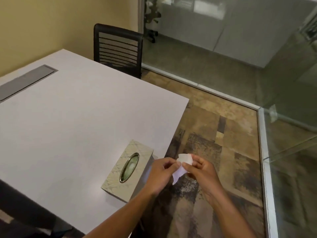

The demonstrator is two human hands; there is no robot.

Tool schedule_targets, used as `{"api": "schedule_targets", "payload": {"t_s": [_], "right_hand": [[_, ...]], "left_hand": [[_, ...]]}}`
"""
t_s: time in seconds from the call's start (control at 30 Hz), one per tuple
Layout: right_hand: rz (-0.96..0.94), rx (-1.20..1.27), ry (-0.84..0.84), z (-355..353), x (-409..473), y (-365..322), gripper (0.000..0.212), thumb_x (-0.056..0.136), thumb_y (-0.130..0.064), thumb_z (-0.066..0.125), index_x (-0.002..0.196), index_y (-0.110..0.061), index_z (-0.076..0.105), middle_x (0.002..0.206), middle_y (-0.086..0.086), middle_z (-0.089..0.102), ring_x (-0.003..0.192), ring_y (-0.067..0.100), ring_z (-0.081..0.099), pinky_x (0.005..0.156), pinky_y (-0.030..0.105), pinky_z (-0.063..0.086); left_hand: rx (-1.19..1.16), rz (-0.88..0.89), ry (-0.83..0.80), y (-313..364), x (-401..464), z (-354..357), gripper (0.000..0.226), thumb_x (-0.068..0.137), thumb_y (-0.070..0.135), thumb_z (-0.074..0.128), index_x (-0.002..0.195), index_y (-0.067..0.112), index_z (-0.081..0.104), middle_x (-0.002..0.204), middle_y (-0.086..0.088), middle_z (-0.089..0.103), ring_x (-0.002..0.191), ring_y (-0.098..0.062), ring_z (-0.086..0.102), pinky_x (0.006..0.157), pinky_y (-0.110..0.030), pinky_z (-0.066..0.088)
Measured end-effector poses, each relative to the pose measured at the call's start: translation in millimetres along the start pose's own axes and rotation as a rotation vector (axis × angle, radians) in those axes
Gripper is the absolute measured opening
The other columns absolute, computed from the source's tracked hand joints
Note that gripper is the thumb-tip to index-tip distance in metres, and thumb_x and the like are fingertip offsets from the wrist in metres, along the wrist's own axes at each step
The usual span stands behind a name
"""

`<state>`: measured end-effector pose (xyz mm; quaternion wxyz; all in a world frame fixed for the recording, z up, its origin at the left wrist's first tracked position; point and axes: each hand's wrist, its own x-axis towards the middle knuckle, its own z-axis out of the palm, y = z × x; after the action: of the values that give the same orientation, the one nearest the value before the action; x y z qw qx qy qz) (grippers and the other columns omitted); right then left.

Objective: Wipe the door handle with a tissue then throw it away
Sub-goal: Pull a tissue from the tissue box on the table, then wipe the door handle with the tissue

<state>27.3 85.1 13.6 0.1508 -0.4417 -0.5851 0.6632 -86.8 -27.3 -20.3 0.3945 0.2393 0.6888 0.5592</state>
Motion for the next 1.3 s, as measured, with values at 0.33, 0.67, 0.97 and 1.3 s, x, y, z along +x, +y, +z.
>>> {"api": "schedule_targets", "payload": {"t_s": [0.33,0.67,0.97,1.3], "right_hand": [[0.019,0.076,0.056,-59.0,-32.1,10.7,0.014,0.084,-0.033,0.076,0.084,-0.019,0.077,0.085,0.003,0.077,0.074,0.016,0.069,0.058,0.023,0.052],[0.019,0.472,0.130,-130.1,-84.9,18.7,0.039,0.077,-0.014,0.080,0.107,0.002,0.061,0.095,0.021,0.074,0.082,0.026,0.070,0.077,0.041,0.053],[0.022,0.627,0.258,-202.4,-118.8,34.8,0.019,0.087,-0.003,0.071,0.100,-0.011,0.060,0.093,0.016,0.072,0.076,0.023,0.069,0.058,0.031,0.058],[-0.098,0.595,0.363,-292.3,-169.4,51.2,0.044,0.069,-0.009,0.086,0.107,-0.014,0.065,0.110,0.017,0.075,0.090,0.033,0.074,0.076,0.043,0.059]], "left_hand": [[-0.028,0.027,-0.066,21.7,-4.4,51.7,0.018,0.096,0.032,0.065,0.088,0.024,0.078,0.086,0.011,0.075,0.084,-0.001,0.069,0.070,-0.010,0.052],[0.002,0.050,-0.190,38.2,-33.4,129.6,0.023,0.100,0.036,0.059,0.090,0.020,0.071,0.090,0.000,0.076,0.089,-0.020,0.073,0.081,-0.036,0.060],[0.124,0.107,-0.252,58.8,-50.3,203.2,0.021,0.097,0.021,0.065,0.083,0.014,0.079,0.077,0.004,0.077,0.071,-0.005,0.071,0.065,-0.016,0.057],[-0.079,0.003,-0.281,69.5,-71.7,309.4,0.035,0.094,0.009,0.067,0.063,0.019,0.077,0.086,-0.027,0.074,0.080,-0.039,0.070,0.084,-0.058,0.057]]}}
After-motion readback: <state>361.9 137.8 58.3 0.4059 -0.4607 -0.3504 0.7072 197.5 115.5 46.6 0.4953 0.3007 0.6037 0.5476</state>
